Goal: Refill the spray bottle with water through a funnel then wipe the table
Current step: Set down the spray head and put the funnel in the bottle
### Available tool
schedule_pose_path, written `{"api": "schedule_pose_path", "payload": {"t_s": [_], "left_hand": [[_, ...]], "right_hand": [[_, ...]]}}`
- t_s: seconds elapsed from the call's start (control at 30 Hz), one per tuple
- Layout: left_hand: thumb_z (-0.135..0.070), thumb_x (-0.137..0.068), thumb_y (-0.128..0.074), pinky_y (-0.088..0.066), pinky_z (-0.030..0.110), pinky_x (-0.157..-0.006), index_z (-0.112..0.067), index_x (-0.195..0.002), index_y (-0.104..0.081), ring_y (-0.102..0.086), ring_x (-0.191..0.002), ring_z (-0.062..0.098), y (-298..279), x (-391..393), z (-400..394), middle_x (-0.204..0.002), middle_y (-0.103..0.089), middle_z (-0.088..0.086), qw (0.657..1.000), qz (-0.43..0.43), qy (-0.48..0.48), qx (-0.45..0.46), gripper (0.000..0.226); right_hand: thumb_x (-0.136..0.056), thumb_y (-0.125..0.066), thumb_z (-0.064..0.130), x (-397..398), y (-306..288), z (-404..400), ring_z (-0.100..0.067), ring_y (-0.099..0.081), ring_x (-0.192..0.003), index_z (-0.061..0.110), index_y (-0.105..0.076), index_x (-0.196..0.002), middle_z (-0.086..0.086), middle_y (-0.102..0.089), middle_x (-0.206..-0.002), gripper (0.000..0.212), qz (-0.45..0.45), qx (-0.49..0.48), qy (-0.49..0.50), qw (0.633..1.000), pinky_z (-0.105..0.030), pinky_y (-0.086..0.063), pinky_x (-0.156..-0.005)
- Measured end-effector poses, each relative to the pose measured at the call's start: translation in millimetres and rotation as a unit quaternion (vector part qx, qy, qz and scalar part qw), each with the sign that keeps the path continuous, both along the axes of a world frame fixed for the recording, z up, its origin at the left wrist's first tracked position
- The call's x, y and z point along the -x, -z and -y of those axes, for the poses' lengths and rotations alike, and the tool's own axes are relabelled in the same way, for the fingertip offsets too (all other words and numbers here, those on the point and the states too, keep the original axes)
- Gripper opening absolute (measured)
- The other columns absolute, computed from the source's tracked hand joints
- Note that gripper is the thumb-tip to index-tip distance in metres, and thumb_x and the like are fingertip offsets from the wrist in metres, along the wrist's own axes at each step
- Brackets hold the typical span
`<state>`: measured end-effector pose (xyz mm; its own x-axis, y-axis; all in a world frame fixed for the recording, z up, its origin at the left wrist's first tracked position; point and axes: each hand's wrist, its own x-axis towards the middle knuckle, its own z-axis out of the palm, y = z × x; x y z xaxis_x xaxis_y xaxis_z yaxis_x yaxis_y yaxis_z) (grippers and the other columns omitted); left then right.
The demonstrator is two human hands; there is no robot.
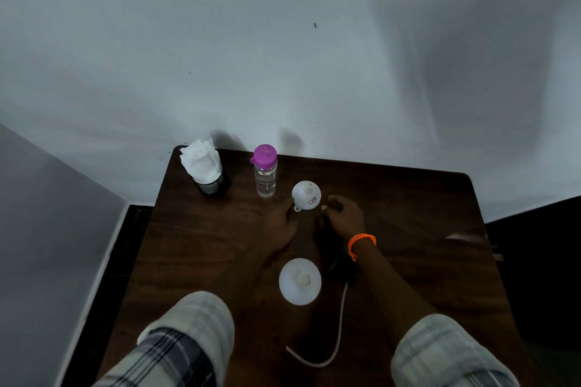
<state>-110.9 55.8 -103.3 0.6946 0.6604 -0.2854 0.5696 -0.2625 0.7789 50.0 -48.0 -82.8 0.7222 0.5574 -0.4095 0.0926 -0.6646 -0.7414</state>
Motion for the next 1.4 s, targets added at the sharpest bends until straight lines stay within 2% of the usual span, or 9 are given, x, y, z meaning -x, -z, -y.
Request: {"api": "schedule_pose_path", "payload": {"t_s": [0.2, 0.3, 0.47, 0.7, 0.83, 0.97, 1.1, 1.3, 1.4], "left_hand": [[-0.029, -0.088, -0.062, -0.042, 0.046, -0.111, -0.002, -0.14, -0.055, -0.057, -0.126, 0.037, 30, -36, -11, -0.136, -0.061, 0.019, 0.998, -0.004, -0.039, -0.038, 0.059], [-0.015, -0.094, -0.065, -0.034, 0.033, -0.113, -0.004, -0.145, -0.049, -0.049, -0.134, 0.033, 22, -44, -7, -0.144, -0.054, 0.017, 0.998, 0.004, -0.058, -0.007, 0.055], [0.01, -0.088, -0.062, -0.035, 0.02, -0.104, -0.004, -0.143, -0.052, -0.047, -0.139, 0.03, 17, -43, -3, -0.148, -0.051, 0.016, 0.985, 0.073, -0.126, 0.089, 0.058], [0.018, -0.082, -0.058, -0.027, -0.009, -0.095, -0.009, -0.14, -0.059, -0.046, -0.13, 0.007, -20, -24, 16, -0.14, -0.059, 0.001, 0.975, 0.164, -0.151, -0.023, 0.063], [0.014, -0.084, -0.062, -0.033, -0.005, -0.097, -0.013, -0.139, -0.061, -0.042, -0.124, -0.015, -50, -7, 30, -0.133, -0.057, -0.011, 0.971, 0.19, -0.142, -0.036, 0.062], [0.007, -0.082, -0.07, -0.037, -0.001, -0.099, -0.016, -0.142, -0.059, -0.058, -0.122, 0.002, -78, 17, 37, -0.134, -0.066, -0.001, 0.968, 0.202, -0.113, -0.093, 0.065], [-0.002, -0.084, -0.077, -0.049, 0.008, -0.094, -0.015, -0.142, -0.058, -0.069, -0.103, -0.001, -99, 40, 40, -0.114, -0.076, -0.002, 0.961, 0.224, -0.101, -0.129, 0.062], [-0.003, -0.085, -0.077, -0.059, 0.026, -0.088, -0.012, -0.11, -0.076, -0.072, -0.096, 0.003, -128, 59, 49, -0.104, -0.078, -0.002, 0.943, 0.264, -0.111, -0.171, 0.027], [-0.004, -0.085, -0.076, -0.058, 0.022, -0.088, -0.013, -0.102, -0.079, -0.072, -0.096, 0.003, -135, 69, 57, -0.103, -0.078, -0.003, 0.941, 0.271, -0.087, -0.183, 0.02]], "right_hand": [[-0.085, -0.068, 0.008, -2, 18, -22, -0.017, -0.067, -0.104, 0.02, -0.071, -0.122, 0.001, -0.073, -0.117, 0.039, -0.037, -0.011, -0.03, 0.999, -0.031, -0.054, -0.093], [-0.08, -0.068, 0.007, -3, 28, -23, -0.031, -0.067, -0.113, 0.021, -0.062, -0.137, -0.008, -0.067, -0.132, 0.058, -0.081, 0.002, -0.018, 0.997, -0.05, -0.056, -0.099], [-0.088, -0.065, 0.005, 2, 21, -15, -0.03, -0.064, -0.115, 0.018, -0.06, -0.138, -0.007, -0.063, -0.134, 0.052, -0.141, -0.05, 0.036, 0.988, -0.052, -0.06, -0.091], [-0.089, -0.063, -0.002, 15, -14, 13, -0.031, -0.07, -0.109, 0.02, -0.07, -0.118, -0.003, -0.075, -0.116, 0.038, -0.231, -0.153, 0.105, 0.955, -0.052, -0.06, -0.084], [-0.094, -0.062, 0.008, 22, -43, 31, -0.028, -0.07, -0.107, 0.02, -0.069, -0.121, -0.007, -0.074, -0.117, 0.03, -0.256, -0.183, 0.124, 0.941, -0.042, -0.059, -0.075], [-0.096, -0.065, 0.027, 30, -81, 51, -0.025, -0.07, -0.104, 0.02, -0.071, -0.119, -0.005, -0.076, -0.116, 0.024, -0.289, -0.186, 0.128, 0.93, -0.042, -0.056, -0.077], [-0.101, -0.055, 0.045, 35, -110, 64, -0.02, -0.071, -0.089, 0.016, -0.07, -0.119, -0.007, -0.077, -0.11, 0.038, -0.298, -0.175, 0.093, 0.934, -0.036, -0.056, -0.07], [-0.096, -0.059, 0.055, 44, -141, 70, -0.018, -0.072, -0.071, 0.005, -0.071, -0.111, -0.014, -0.077, -0.098, 0.053, -0.277, -0.153, 0.053, 0.947, -0.027, -0.049, -0.054], [-0.092, -0.07, 0.045, 51, -148, 75, -0.022, -0.073, -0.071, 0.003, -0.071, -0.109, -0.02, -0.077, -0.097, 0.046, -0.266, -0.152, 0.04, 0.951, -0.024, -0.041, -0.047]]}}
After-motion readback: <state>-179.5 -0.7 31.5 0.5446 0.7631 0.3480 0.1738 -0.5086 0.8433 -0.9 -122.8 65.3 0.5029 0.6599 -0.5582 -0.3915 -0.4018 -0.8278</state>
